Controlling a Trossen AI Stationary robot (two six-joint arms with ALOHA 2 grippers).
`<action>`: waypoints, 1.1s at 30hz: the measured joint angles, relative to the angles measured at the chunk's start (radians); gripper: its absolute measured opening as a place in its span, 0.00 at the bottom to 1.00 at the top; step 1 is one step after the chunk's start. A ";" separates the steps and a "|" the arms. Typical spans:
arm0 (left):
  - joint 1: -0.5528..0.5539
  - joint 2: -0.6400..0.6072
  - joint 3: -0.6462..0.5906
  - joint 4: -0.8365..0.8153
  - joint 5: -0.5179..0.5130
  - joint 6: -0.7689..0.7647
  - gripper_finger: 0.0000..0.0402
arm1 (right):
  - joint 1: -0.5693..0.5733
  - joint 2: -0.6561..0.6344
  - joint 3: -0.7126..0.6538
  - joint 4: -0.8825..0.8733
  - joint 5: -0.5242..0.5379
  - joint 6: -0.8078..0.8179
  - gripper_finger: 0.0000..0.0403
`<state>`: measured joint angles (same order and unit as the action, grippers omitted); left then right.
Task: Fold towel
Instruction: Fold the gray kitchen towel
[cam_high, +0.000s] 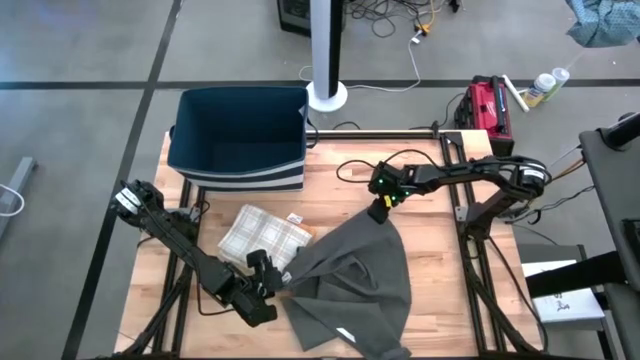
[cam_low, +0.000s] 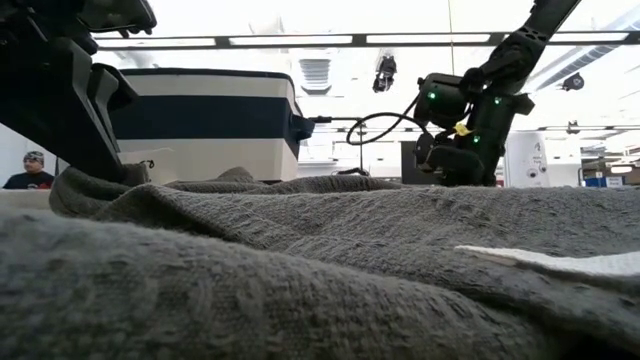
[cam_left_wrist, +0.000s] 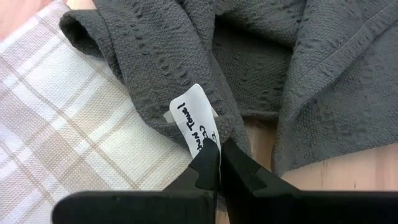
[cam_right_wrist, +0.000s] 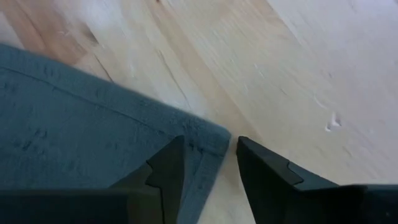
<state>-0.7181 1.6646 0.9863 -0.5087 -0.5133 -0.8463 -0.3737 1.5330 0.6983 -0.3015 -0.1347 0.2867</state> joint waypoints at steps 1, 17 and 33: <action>0.000 0.000 0.000 0.001 0.000 0.000 0.00 | 0.000 0.012 0.000 0.009 0.002 0.000 0.36; 0.012 -0.005 0.000 0.000 -0.024 0.020 0.00 | -0.002 0.055 0.004 0.015 0.014 0.000 0.08; 0.115 -0.166 0.219 -0.269 -0.093 0.307 0.00 | 0.083 -0.335 0.142 -0.576 0.208 0.071 0.00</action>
<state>-0.6029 1.4986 1.2056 -0.7776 -0.6063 -0.5392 -0.2903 1.1979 0.8404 -0.8772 0.0736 0.3577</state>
